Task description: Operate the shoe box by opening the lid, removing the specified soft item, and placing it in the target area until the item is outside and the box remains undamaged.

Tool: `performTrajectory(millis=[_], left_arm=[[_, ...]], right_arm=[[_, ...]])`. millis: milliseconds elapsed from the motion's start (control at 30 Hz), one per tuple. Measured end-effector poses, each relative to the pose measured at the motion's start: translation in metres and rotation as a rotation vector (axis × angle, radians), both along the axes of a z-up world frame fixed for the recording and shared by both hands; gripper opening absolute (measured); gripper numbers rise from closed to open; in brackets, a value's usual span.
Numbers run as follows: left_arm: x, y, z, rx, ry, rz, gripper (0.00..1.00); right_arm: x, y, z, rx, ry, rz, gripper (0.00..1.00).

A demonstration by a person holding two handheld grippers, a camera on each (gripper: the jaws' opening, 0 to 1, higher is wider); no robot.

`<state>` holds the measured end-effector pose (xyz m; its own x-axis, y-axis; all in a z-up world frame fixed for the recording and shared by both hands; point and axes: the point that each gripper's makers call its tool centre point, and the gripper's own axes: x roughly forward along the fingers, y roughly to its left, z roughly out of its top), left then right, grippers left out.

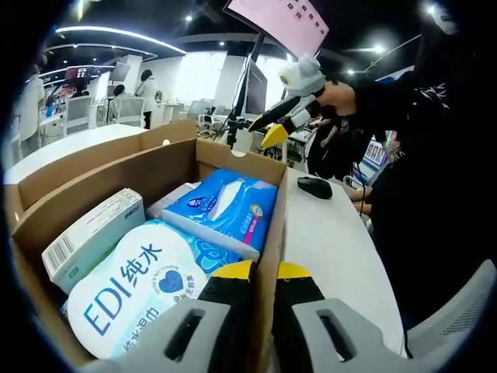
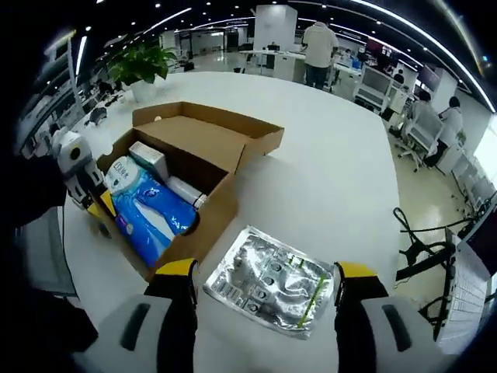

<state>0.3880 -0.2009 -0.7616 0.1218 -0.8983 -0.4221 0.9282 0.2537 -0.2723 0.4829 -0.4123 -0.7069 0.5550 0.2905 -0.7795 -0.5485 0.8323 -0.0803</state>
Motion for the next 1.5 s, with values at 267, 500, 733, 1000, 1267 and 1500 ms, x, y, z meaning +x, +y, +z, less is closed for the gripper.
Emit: performTrajectory(millis=[267, 500, 733, 1000, 1267, 1500], left_arm=[[0.004, 0.002, -0.002, -0.009, -0.007, 0.004, 0.05], [0.005, 0.004, -0.004, -0.010, -0.012, 0.002, 0.05], [0.005, 0.004, -0.005, -0.011, -0.022, 0.000, 0.05], [0.004, 0.004, -0.005, -0.009, -0.031, -0.002, 0.05], [0.002, 0.005, -0.005, 0.002, -0.051, -0.009, 0.05], [0.001, 0.006, -0.008, 0.023, -0.066, -0.015, 0.05]], right_arm=[[0.007, 0.011, 0.017, 0.010, -0.001, 0.014, 0.70], [0.007, 0.033, 0.030, 0.028, 0.024, 0.131, 0.69], [0.009, 0.055, 0.049, -0.007, -0.003, 0.286, 0.66], [-0.003, 0.074, 0.043, -0.057, 0.021, 0.379, 0.66], [-0.015, 0.098, 0.034, -0.097, 0.068, 0.511, 0.64], [-0.015, 0.117, 0.020, -0.150, 0.097, 0.628, 0.64]])
